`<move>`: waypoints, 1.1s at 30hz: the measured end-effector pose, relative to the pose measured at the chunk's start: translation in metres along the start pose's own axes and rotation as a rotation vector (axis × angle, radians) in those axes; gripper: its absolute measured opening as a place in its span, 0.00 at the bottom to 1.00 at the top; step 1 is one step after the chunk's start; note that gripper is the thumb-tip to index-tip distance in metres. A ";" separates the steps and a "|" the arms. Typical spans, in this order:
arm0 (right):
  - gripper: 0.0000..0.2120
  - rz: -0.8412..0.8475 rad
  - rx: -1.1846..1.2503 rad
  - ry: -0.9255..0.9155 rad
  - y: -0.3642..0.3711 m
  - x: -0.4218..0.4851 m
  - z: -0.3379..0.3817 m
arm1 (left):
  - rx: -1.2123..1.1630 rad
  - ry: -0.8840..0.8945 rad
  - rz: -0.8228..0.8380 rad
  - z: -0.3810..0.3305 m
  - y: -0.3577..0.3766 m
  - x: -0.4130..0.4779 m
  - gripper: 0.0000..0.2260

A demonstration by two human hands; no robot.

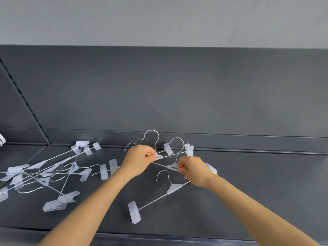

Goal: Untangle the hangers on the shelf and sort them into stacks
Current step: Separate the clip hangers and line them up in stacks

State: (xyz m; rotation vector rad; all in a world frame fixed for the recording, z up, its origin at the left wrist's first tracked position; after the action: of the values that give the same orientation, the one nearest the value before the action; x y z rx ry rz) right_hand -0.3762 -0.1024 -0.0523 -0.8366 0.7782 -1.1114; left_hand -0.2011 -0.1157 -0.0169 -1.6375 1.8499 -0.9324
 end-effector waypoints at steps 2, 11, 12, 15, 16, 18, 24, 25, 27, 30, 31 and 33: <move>0.06 -0.038 0.022 -0.015 -0.009 0.001 0.003 | 0.008 -0.002 0.013 -0.007 -0.004 0.003 0.05; 0.08 0.081 -0.038 -0.006 -0.005 -0.010 -0.016 | 0.065 -0.005 -0.028 -0.016 -0.030 0.010 0.11; 0.10 0.118 -0.074 -0.019 -0.003 -0.012 -0.018 | 0.066 0.001 -0.031 -0.017 -0.031 0.010 0.11; 0.15 0.147 -0.118 -0.044 -0.001 -0.017 -0.023 | 0.011 -0.021 0.011 -0.015 -0.025 0.008 0.06; 0.14 0.128 -0.122 -0.041 -0.003 -0.016 -0.025 | -0.034 -0.035 0.036 -0.013 -0.021 0.008 0.04; 0.12 0.086 -0.112 -0.040 -0.007 -0.014 -0.028 | -0.158 -0.073 0.096 -0.008 -0.011 0.008 0.02; 0.15 0.055 -0.017 -0.107 -0.014 -0.019 -0.018 | -0.339 -0.123 0.325 -0.017 0.021 0.004 0.03; 0.13 0.058 -0.024 -0.122 -0.013 -0.020 -0.015 | -0.346 -0.120 0.341 -0.021 0.025 0.003 0.03; 0.12 0.053 -0.052 -0.141 -0.010 -0.020 -0.011 | -0.366 -0.111 0.367 -0.029 0.032 0.002 0.02; 0.16 0.055 -0.055 -0.130 -0.005 -0.021 -0.011 | -0.404 -0.114 0.392 -0.037 0.039 0.001 0.04; 0.19 0.050 -0.053 -0.128 -0.004 -0.020 -0.012 | -0.411 -0.116 0.393 -0.039 0.040 0.001 0.05; 0.17 0.049 -0.057 -0.122 0.000 -0.019 -0.016 | -0.426 -0.126 0.386 -0.041 0.041 0.000 0.08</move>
State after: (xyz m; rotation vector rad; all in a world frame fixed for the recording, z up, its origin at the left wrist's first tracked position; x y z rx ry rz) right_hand -0.3952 -0.0868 -0.0582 -0.9202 0.7269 -0.9893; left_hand -0.2581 -0.1076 -0.0222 -1.4368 2.2703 -0.2778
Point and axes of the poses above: each hand's wrist, its own x-axis towards the middle knuckle, its own y-axis out of the palm, z = x × y, the point moved 9 cm from there along x, towards the middle knuckle, and after that the axes turned 1 degree about -x, right-handed, at the moved point
